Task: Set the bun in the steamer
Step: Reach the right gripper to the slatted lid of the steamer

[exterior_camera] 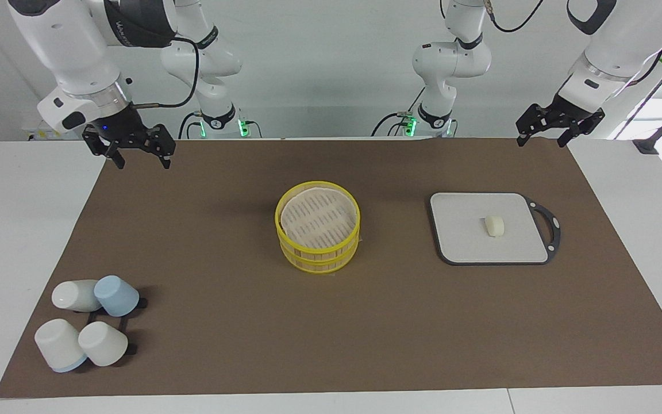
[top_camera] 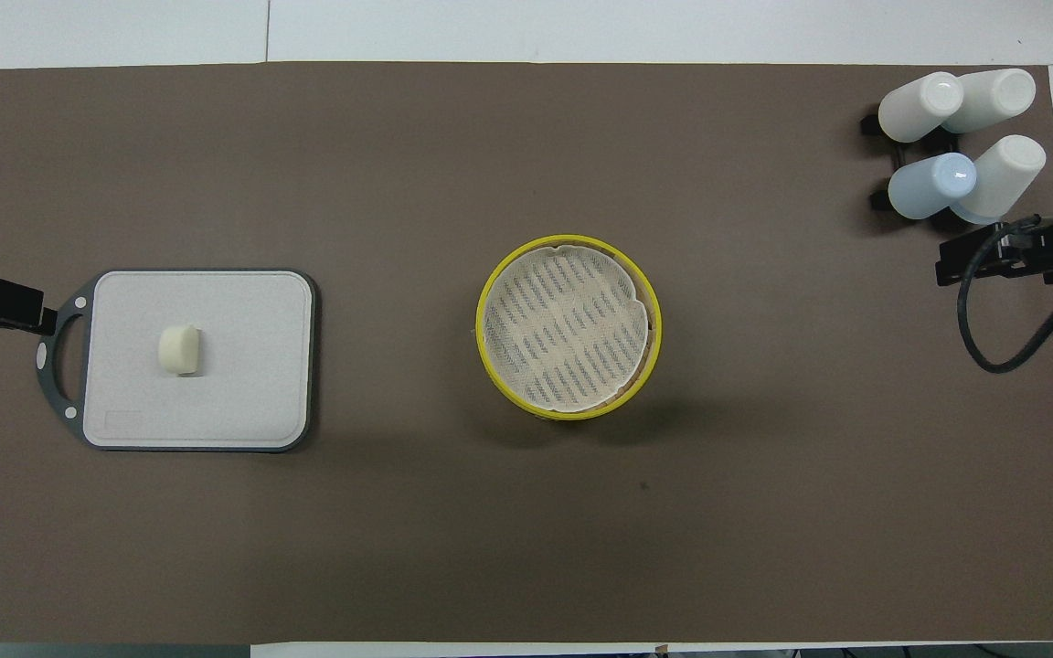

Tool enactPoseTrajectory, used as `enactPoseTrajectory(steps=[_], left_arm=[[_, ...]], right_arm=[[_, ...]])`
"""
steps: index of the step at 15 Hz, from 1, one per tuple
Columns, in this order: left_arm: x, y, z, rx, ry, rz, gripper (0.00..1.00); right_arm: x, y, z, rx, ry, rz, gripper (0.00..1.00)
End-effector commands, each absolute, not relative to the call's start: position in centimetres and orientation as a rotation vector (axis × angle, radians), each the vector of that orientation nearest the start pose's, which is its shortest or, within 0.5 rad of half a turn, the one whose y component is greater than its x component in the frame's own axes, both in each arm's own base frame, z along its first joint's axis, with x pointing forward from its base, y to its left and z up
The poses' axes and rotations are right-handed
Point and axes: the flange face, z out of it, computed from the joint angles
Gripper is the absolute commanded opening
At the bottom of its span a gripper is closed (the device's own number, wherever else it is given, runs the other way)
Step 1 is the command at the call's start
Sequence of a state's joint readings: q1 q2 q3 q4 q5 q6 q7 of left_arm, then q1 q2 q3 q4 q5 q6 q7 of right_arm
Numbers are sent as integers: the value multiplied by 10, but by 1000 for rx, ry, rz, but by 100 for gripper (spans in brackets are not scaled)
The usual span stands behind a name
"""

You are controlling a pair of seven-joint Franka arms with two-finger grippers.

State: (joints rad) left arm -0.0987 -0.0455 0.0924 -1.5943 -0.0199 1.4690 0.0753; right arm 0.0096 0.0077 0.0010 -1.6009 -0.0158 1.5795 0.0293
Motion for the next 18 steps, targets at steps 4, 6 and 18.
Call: enactPoseTrajectory(steps=[4,6,18], left_arm=[[527,-2,635,-3152,146,101,100],[527,-1,635,-3153,144,101,100],[512,40,422,-3109,193,-105,100]], right_arm=[[555,4,606,-3158,-15,39,100],[555,19,608,-3158,-47,26,100],[572,330,538,-3086,-70,-4,100]])
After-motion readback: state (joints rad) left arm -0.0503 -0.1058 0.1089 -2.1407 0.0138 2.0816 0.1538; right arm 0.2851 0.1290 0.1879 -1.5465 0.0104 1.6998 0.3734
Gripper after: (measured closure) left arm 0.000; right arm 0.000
